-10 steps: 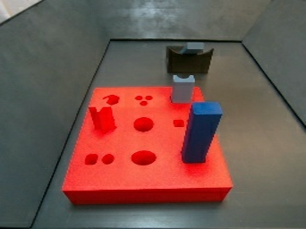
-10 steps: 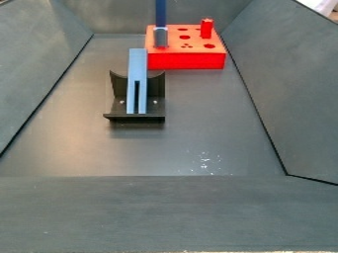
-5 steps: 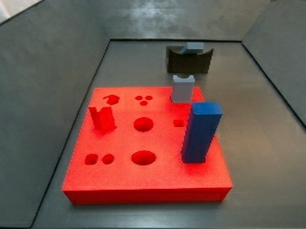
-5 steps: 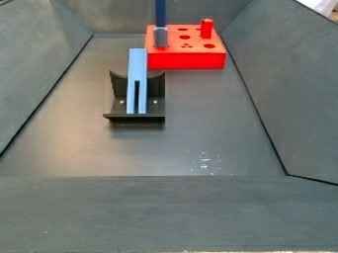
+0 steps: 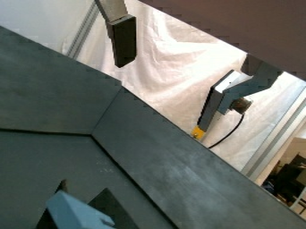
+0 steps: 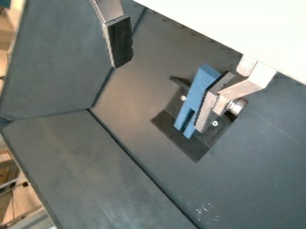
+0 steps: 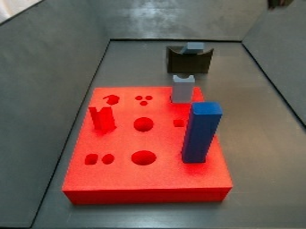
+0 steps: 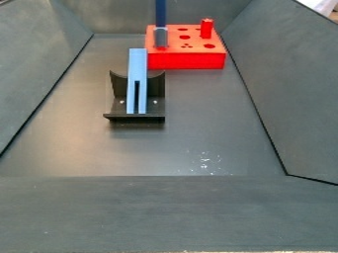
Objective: Pick up the double-square object. Move up. Place the double-square object on the fixture. Regrasp the double-square object. Move to above the board. Insert the double-square object.
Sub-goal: Regrasp the double-square object.
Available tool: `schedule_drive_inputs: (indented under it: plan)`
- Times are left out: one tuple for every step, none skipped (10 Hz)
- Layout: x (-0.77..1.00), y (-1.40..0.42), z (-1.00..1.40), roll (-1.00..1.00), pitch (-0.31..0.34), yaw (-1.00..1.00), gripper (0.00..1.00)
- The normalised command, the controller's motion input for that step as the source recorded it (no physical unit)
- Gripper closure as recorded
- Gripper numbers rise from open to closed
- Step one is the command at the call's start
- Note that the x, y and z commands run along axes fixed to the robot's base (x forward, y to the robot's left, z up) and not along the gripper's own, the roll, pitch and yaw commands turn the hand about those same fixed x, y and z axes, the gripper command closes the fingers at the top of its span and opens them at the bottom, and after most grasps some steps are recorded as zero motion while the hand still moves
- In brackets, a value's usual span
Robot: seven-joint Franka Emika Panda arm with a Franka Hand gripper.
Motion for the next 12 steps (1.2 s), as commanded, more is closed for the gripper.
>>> schedule_drive_inputs:
  plan:
    - [0.04, 0.04, -1.00, 0.21, 0.060, 0.15, 0.00]
    - [0.05, 0.03, -1.00, 0.17, 0.028, 0.16, 0.00]
    - [0.07, 0.03, -1.00, 0.13, -0.011, 0.15, 0.00]
    - [0.08, 0.02, -1.00, 0.10, -0.037, 0.13, 0.00]
    - [0.09, 0.02, -1.00, 0.09, -0.061, 0.11, 0.00]
    - [0.10, 0.02, -1.00, 0.08, -0.087, 0.08, 0.00]
    - [0.11, 0.01, -1.00, 0.07, -0.097, 0.06, 0.00]
    - [0.12, 0.01, -1.00, 0.08, -0.092, 0.04, 0.00]
    - [0.13, 0.01, -0.96, 0.08, -0.074, 0.01, 0.00]
    - [0.12, 0.00, -0.81, 0.08, -0.061, -0.01, 0.00]
    - [0.10, 0.00, -0.60, 0.08, -0.040, -0.01, 0.00]
    - [0.09, 0.00, -0.50, 0.08, -0.034, -0.02, 0.00]
